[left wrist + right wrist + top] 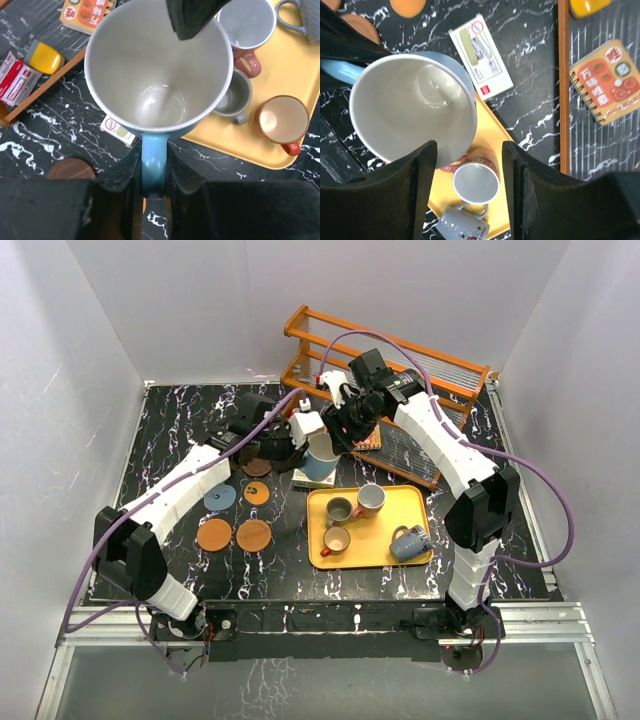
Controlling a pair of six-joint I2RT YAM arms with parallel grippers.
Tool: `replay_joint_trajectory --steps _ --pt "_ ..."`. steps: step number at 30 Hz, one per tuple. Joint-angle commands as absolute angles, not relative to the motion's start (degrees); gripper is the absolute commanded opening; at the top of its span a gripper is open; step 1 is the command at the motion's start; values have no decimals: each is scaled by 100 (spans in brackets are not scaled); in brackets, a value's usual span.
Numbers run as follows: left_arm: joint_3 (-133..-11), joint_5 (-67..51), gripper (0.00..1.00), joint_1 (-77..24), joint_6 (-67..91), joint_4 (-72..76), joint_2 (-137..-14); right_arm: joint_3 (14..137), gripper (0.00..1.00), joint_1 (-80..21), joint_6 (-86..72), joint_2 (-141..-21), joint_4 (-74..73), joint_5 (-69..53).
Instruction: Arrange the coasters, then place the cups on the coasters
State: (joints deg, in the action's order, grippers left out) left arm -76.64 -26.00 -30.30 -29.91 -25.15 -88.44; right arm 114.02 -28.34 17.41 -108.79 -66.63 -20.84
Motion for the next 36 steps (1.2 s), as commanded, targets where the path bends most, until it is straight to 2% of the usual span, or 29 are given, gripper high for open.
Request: replay_joint_trajectory --steps 1,19,36 --pt "-7506 -2593 0 -2565 -2906 -2076 -8208 11311 52 -2813 1745 -10358 -6319 -1974" --pt "-5883 -1776 0 -1107 -2301 198 -8013 10892 53 -2747 1730 -10017 -6162 -1846" --pt "-5495 -1866 0 -985 -1705 1089 -8481 10754 54 -2741 1746 -10011 -6161 -1847"
